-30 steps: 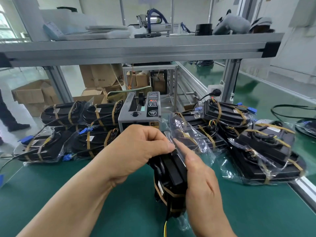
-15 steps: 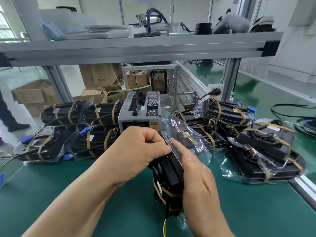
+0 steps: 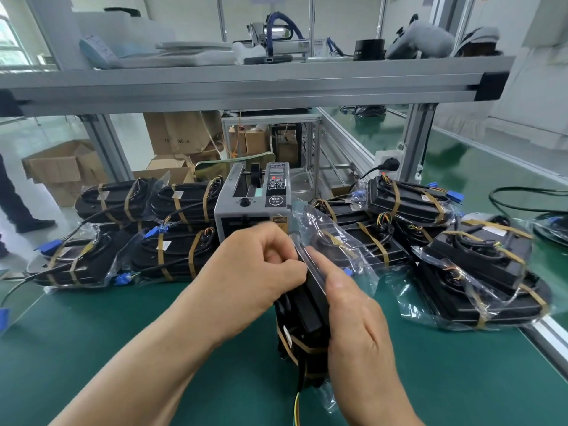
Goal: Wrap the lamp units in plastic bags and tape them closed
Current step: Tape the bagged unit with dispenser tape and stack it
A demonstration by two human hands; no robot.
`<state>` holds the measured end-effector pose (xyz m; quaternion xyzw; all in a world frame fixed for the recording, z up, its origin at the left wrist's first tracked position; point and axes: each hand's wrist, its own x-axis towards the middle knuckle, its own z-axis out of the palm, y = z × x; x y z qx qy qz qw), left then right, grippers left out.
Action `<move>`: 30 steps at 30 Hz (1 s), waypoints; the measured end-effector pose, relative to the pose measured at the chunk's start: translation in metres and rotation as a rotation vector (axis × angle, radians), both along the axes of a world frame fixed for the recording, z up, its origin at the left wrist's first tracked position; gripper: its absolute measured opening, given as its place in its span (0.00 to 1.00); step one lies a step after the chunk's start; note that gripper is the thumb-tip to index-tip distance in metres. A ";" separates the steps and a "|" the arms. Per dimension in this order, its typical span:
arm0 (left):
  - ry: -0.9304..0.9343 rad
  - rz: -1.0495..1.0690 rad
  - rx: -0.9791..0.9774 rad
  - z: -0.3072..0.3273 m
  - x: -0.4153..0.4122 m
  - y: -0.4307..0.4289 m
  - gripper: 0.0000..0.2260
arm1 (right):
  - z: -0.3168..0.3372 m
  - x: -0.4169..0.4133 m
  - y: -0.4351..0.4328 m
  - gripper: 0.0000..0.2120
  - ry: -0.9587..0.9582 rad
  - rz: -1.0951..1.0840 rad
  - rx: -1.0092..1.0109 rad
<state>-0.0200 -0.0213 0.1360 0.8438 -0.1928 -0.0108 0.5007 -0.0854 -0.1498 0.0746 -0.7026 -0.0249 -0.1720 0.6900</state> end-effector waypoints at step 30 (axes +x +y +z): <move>0.244 0.010 -0.212 -0.008 0.006 0.005 0.31 | -0.002 -0.004 -0.011 0.24 -0.057 0.069 -0.003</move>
